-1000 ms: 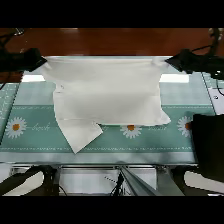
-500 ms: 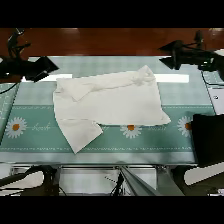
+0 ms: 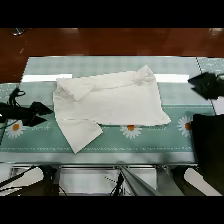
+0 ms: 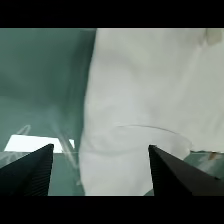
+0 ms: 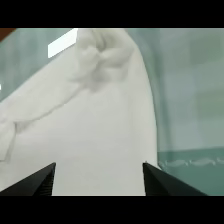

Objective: Fold the shirts.

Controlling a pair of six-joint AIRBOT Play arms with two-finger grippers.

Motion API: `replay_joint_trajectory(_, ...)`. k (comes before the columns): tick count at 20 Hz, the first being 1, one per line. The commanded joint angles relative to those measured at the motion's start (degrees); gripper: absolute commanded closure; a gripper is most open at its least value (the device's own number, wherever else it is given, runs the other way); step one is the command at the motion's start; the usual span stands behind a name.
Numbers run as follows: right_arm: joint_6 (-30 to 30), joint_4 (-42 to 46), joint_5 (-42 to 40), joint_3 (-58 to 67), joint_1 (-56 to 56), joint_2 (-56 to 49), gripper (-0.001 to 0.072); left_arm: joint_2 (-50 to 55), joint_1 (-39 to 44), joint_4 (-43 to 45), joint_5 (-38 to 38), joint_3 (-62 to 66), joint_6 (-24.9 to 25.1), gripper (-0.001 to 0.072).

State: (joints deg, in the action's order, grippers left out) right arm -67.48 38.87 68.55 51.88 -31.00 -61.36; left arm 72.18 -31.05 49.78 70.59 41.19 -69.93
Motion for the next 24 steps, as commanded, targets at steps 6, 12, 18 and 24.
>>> replay_joint_trajectory(6,0.72,-1.44,-2.14,-24.65,-1.38,14.21,0.0091,1.05,-1.14,-16.02,-5.77,-11.3,13.27,0.0007)
replay_joint_trajectory(12,-2.32,1.84,-7.02,-24.74,-1.4,14.19,0.0091,3.8,8.94,-19.23,-11.58,-10.49,13.81,0.0334)
replay_joint_trajectory(18,-12.41,14.62,-5.95,-24.74,-1.38,8.76,0.0091,3.45,9.29,-19.39,-6.19,-4.52,13.99,0.0678)
replay_joint_trajectory(24,-8.24,5.33,-10.64,-24.55,5.55,-3.08,0.0091,3.45,9.29,-19.39,-4.98,-3.67,13.94,0.0678)
